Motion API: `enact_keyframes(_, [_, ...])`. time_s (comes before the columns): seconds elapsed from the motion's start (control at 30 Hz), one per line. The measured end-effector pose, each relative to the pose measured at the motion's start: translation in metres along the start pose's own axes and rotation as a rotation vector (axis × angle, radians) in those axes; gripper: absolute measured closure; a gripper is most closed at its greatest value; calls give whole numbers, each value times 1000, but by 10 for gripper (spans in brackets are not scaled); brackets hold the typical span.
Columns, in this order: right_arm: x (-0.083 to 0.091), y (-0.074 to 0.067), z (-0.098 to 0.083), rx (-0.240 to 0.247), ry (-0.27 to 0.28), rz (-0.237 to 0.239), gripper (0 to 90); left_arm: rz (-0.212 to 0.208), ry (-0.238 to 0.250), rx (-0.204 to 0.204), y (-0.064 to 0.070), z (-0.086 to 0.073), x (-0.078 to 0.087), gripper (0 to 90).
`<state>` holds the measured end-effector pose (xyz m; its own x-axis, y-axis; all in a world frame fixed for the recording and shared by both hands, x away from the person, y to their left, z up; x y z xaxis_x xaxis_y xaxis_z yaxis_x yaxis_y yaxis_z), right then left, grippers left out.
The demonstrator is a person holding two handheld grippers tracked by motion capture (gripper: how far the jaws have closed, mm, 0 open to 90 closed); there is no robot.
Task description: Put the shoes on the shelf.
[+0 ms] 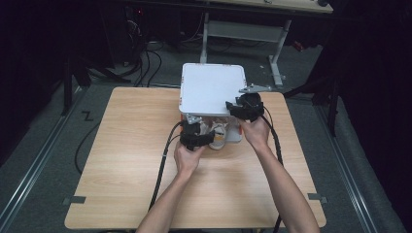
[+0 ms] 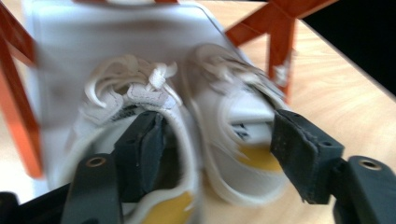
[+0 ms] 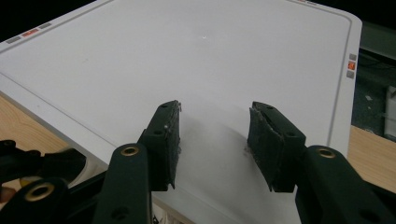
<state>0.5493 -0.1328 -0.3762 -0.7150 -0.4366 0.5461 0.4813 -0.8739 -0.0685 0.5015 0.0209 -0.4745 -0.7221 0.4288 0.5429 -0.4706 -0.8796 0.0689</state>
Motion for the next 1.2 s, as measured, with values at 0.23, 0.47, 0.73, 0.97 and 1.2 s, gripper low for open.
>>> enact_keyframes(0.23, [0, 0, 0, 0, 1, 0, 535, -80, -20, 67, -1, -1, -5, 269])
enact_keyframes(0.47, [0, 0, 0, -3, 2, -1, 535, -32, 36, 9, 7, 5, 14, 213])
enact_keyframes(0.73, [-1, 0, -1, -4, 11, -4, 535, 84, -48, -37, 20, -22, 34, 145])
enact_keyframes(0.97, [-1, 0, -1, -7, 18, -12, 535, 119, -151, -28, 27, -39, 16, 96])
enact_keyframes(1.2, [-1, -1, -1, -10, 20, -17, 536, 189, -168, -21, 37, -35, 5, 83])
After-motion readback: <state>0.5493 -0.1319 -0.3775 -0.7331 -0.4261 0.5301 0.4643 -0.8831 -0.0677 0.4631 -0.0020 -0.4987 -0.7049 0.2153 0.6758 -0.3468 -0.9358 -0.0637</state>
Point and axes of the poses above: each handheld gripper's, and its own axes: x roughly backward along the jaws, z roughly out of its top, y roughly to its right, the point moved 5 cm from there along -x, roughly forward along the jaws, and after that the axes turned 9 degrees about -x, right-handed, at the moved point
